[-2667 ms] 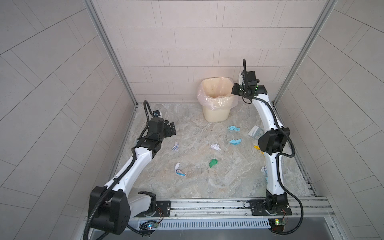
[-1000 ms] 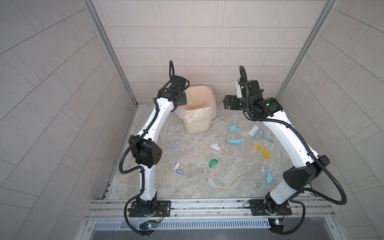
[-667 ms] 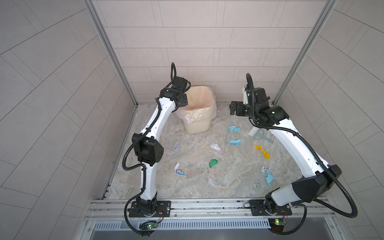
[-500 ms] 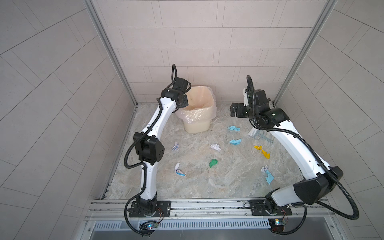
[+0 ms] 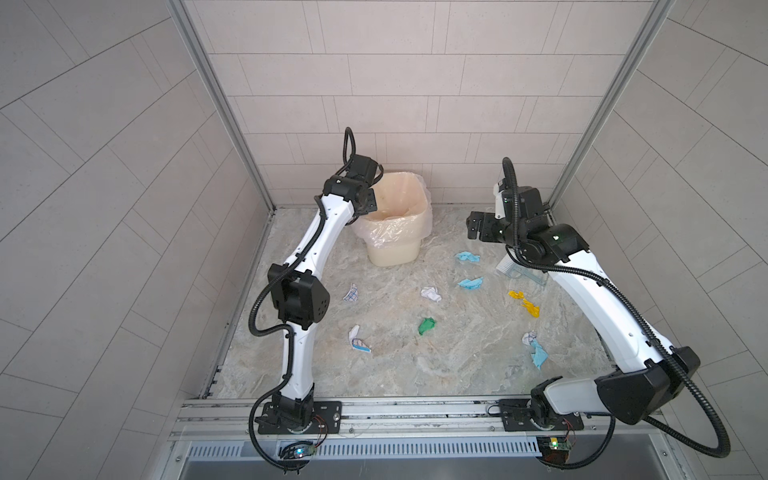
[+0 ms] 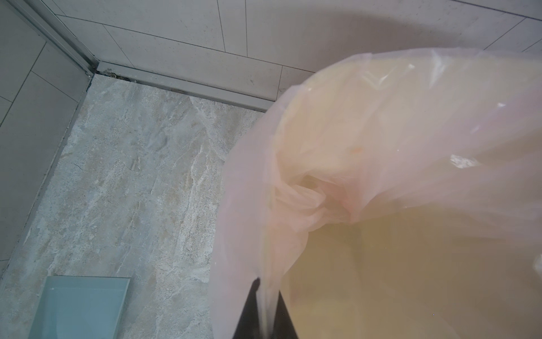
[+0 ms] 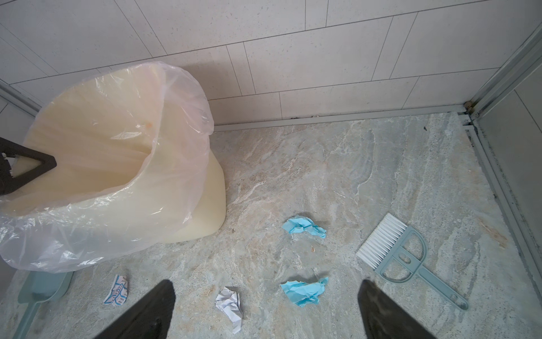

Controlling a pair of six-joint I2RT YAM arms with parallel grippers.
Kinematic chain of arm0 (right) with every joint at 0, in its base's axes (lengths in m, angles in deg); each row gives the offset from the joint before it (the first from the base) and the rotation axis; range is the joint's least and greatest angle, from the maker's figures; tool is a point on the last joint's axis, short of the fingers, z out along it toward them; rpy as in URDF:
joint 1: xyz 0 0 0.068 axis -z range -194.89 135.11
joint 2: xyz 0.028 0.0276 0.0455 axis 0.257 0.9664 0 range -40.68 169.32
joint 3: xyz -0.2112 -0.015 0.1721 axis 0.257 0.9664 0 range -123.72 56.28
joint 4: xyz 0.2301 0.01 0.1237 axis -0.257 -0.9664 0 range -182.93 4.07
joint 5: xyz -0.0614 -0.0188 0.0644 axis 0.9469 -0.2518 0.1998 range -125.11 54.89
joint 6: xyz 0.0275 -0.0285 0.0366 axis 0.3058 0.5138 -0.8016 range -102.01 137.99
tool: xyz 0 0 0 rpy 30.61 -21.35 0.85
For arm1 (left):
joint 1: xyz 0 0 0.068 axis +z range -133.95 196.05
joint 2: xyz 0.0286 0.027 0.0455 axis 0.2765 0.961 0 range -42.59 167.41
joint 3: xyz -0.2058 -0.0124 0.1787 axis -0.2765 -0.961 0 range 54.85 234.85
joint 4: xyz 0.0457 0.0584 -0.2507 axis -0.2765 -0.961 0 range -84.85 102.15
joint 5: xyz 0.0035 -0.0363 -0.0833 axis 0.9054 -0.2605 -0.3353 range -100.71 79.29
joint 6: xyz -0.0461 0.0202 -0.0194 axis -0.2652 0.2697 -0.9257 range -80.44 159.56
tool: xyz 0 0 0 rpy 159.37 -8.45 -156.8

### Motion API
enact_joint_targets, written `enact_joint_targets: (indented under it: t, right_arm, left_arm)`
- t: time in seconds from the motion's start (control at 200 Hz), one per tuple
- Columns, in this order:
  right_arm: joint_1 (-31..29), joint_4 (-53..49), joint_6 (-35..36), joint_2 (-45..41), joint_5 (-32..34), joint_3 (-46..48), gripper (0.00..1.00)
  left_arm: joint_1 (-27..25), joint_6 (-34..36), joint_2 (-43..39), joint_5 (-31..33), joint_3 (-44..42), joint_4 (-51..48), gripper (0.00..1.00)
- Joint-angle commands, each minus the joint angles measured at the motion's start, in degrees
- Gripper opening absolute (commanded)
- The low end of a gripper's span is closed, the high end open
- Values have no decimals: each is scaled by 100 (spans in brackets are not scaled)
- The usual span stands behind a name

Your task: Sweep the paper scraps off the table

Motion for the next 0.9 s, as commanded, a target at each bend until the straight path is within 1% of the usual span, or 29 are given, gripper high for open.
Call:
enact_joint_targets:
  t: [0.0,0.13,0.395,0.661,0.806,0.896]
  right_arm:
    - [69,83,-65,-208,58,80,99]
    - [135,76,-82,-273,48,187,99]
    - [191,106,-101,-361,48,293,99]
    - [200,133,-153,-337,31,308,99]
    - [198,120,-161,-309,7,304,99]
    - [199,110,-172,-283,2,313,99]
  left_arm:
    - [57,-101,-89,324,145,-56,5]
    - [140,-184,-225,595,1,-24,0]
    - [542,-334,-891,1012,-1045,582,0]
    - [1122,-506,-1443,1316,-2160,1325,0]
    - [1348,-556,-1486,1380,-2387,1634,0]
    - [1382,-551,-1436,1379,-2379,1769,0]
